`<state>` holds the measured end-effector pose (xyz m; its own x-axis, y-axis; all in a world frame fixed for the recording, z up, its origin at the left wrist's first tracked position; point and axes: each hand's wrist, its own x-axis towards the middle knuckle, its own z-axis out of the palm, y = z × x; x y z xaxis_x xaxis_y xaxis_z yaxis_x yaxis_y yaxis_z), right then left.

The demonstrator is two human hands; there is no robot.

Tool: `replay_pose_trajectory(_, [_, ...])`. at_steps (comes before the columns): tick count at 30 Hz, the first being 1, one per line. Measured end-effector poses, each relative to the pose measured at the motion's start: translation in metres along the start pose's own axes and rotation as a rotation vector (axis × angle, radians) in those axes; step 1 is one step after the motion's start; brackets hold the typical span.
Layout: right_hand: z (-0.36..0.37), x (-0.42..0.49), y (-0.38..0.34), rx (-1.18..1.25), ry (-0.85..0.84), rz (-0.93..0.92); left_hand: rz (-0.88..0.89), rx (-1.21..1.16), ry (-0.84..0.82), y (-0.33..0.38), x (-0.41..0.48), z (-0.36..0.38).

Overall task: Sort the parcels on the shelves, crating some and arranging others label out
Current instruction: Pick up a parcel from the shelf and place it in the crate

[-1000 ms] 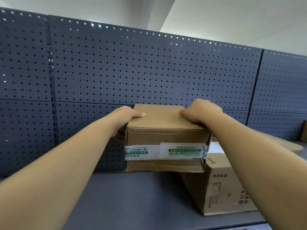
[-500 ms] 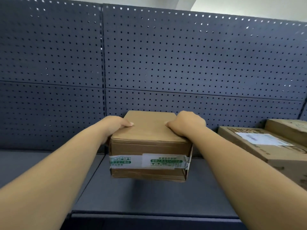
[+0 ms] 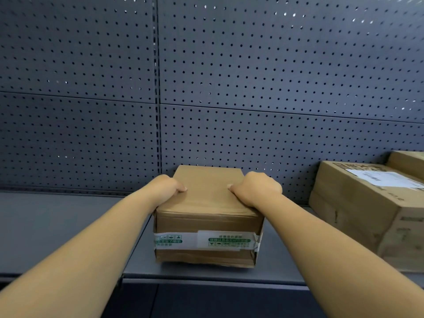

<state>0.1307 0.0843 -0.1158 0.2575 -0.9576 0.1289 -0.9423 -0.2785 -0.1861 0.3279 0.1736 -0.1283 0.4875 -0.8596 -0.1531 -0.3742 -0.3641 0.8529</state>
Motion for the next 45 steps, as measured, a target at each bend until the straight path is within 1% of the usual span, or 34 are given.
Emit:
replay_pose_trajectory(3, [0.003,-0.002,0.000,-0.006,0.019,0.014,-0.011,0.047,0.017,-0.006,0.005,0.003])
replay_pose_trajectory(5, [0.004,-0.003,-0.001,-0.011,0.035,0.014,0.027,0.129,0.025,-0.006,0.002,0.006])
replay_pose_trajectory(8, [0.012,-0.002,-0.004,0.029,0.032,-0.024,0.129,0.387,0.103,-0.002,-0.002,0.012])
replay_pose_trajectory(10, [0.016,-0.001,-0.005,0.098,-0.046,-0.089,0.178,0.546,0.121,0.002,-0.001,0.017])
replay_pose_trajectory(12, [0.019,0.001,-0.006,0.141,-0.162,-0.159,0.198,0.665,0.068,0.004,0.000,0.024])
replay_pose_trajectory(16, [0.021,0.005,-0.007,0.035,-0.287,-0.241,0.216,0.837,-0.046,0.005,0.001,0.033])
replay_pose_trajectory(19, [0.022,0.008,-0.009,-0.021,-0.334,-0.251,0.195,0.870,-0.086,0.005,0.004,0.033])
replay_pose_trajectory(24, [0.024,0.011,-0.010,-0.047,-0.357,-0.252,0.191,0.893,-0.112,0.004,0.009,0.035])
replay_pose_trajectory(32, [0.028,0.008,-0.008,0.025,-0.339,-0.245,0.205,0.878,-0.090,0.000,0.005,0.035])
replay_pose_trajectory(38, [0.026,0.011,-0.012,0.043,-0.344,-0.233,0.203,0.868,-0.106,0.004,0.008,0.035])
replay_pose_trajectory(42, [0.027,0.009,-0.008,0.158,-0.322,-0.212,0.188,0.795,-0.074,0.001,0.006,0.035])
replay_pose_trajectory(45, [0.028,0.007,-0.002,0.381,-0.275,-0.167,0.137,0.744,-0.039,0.001,0.003,0.035])
